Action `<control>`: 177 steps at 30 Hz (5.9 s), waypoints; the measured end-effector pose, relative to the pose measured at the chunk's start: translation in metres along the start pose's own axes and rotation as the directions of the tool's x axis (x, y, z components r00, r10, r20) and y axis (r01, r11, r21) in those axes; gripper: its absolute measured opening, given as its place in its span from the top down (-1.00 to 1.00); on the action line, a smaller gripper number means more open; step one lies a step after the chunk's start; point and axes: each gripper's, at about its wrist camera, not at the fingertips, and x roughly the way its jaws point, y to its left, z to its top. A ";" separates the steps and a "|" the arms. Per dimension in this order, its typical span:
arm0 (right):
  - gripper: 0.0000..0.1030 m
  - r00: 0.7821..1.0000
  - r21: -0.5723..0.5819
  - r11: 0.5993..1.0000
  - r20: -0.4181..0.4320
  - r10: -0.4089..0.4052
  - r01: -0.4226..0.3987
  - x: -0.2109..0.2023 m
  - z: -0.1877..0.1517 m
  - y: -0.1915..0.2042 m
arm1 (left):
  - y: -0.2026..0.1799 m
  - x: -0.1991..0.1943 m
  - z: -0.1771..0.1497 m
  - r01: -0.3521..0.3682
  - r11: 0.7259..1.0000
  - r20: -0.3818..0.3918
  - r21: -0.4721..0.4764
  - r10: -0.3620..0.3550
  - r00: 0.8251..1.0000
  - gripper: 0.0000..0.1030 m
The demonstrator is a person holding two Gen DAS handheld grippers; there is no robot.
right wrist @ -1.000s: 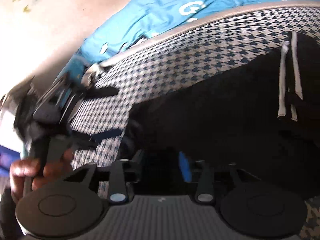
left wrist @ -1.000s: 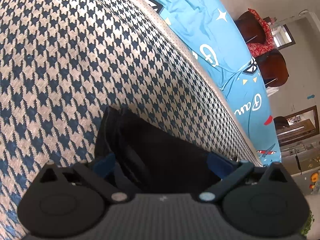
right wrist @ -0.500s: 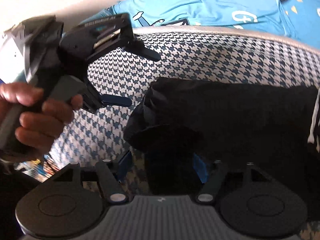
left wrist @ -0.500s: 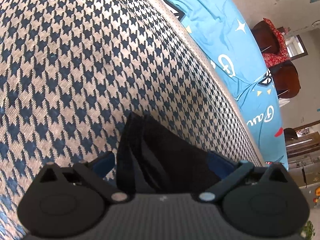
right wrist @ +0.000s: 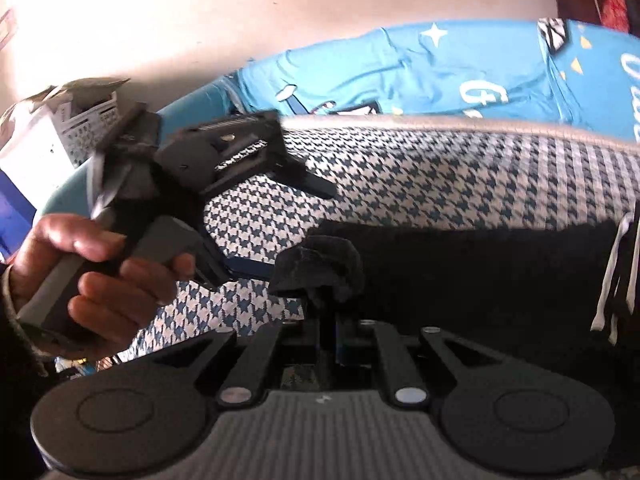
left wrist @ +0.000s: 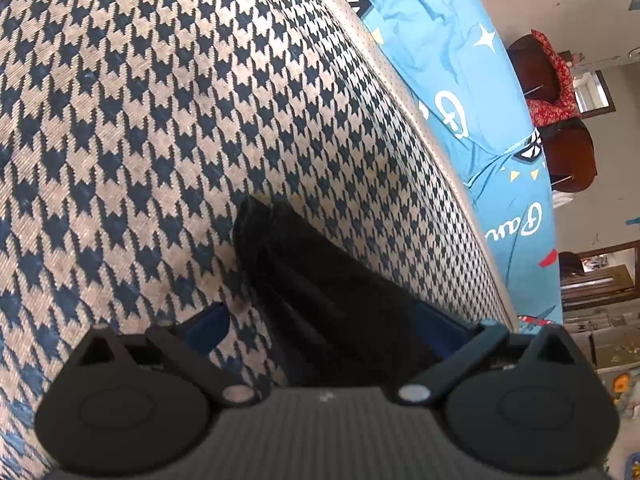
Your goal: Fold clothes
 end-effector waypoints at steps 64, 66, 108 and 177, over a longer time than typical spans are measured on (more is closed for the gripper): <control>0.76 0.980 -0.164 0.970 0.114 -0.161 0.178 -0.002 0.009 0.009 | -0.051 0.042 -0.015 0.117 0.991 0.024 0.063 -0.118 0.993 0.38; 0.77 0.971 -0.167 0.963 0.145 -0.189 0.213 -0.013 0.011 0.005 | -0.067 0.047 -0.022 0.161 0.984 0.010 0.079 -0.162 0.987 0.38; 0.46 0.790 0.086 0.785 -0.059 -0.611 0.614 -0.113 -0.008 -0.146 | -0.153 0.075 -0.077 0.186 0.945 -0.027 0.270 -0.186 0.982 -0.99; -0.29 0.891 0.452 0.832 0.152 -0.428 0.322 -0.262 0.007 -0.161 | -0.130 -0.115 -0.178 -0.007 0.833 0.118 0.553 -0.069 0.991 -1.00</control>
